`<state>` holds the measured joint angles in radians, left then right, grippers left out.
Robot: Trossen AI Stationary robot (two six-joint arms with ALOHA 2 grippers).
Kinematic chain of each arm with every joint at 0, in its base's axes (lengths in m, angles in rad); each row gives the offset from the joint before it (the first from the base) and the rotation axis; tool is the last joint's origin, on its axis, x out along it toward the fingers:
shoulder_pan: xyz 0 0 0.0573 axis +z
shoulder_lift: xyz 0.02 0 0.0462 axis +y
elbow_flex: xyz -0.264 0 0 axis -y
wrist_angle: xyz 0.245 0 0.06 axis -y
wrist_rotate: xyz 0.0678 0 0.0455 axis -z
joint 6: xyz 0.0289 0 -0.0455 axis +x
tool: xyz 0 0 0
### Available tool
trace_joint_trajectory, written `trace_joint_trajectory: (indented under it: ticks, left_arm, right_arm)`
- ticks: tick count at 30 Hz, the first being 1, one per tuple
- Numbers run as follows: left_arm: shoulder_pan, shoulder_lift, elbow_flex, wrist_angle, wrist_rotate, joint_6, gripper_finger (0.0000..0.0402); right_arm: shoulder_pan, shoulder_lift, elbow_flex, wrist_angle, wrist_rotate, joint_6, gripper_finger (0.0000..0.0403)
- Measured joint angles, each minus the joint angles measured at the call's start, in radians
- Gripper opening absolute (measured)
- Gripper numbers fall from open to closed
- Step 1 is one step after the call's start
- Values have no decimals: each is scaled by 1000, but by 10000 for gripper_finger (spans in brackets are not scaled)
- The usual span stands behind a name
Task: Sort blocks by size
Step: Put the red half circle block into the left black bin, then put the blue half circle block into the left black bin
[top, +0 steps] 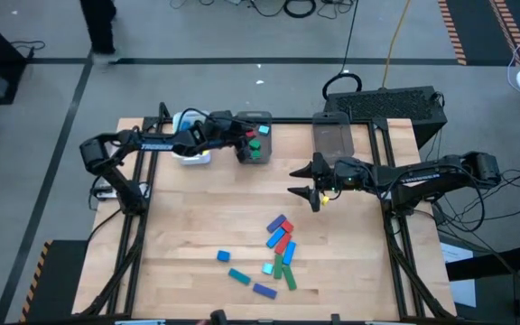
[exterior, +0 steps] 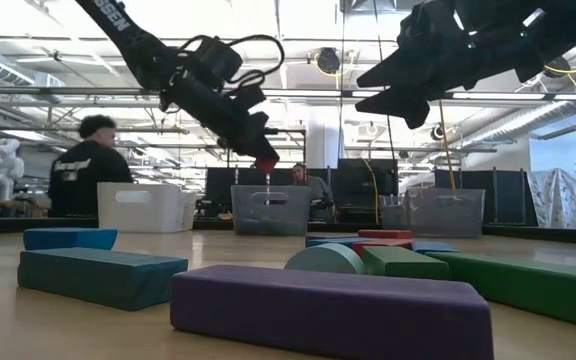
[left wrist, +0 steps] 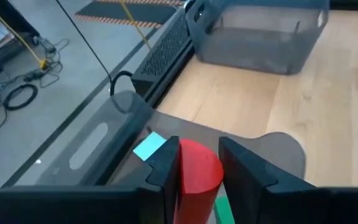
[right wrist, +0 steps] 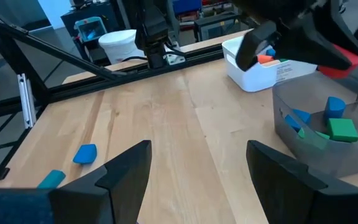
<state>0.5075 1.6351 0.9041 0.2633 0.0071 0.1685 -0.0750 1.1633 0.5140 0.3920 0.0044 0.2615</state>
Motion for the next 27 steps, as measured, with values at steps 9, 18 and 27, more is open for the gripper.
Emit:
trace_joint_trajectory:
  ticks: [9, 18, 27]
  left_arm:
    - [31, 60, 99, -48, 43, -89, 126]
    - [56, 117, 136, -116, 46, -75, 132]
    - [38, 5, 137, -231, 42, -22, 122]
  right_arm:
    - [0, 0, 0, -1, -2, 0, 251]
    - [0, 0, 0, -10, -2, 0, 251]
    - [0, 84, 1, 15, -7, -31, 251]
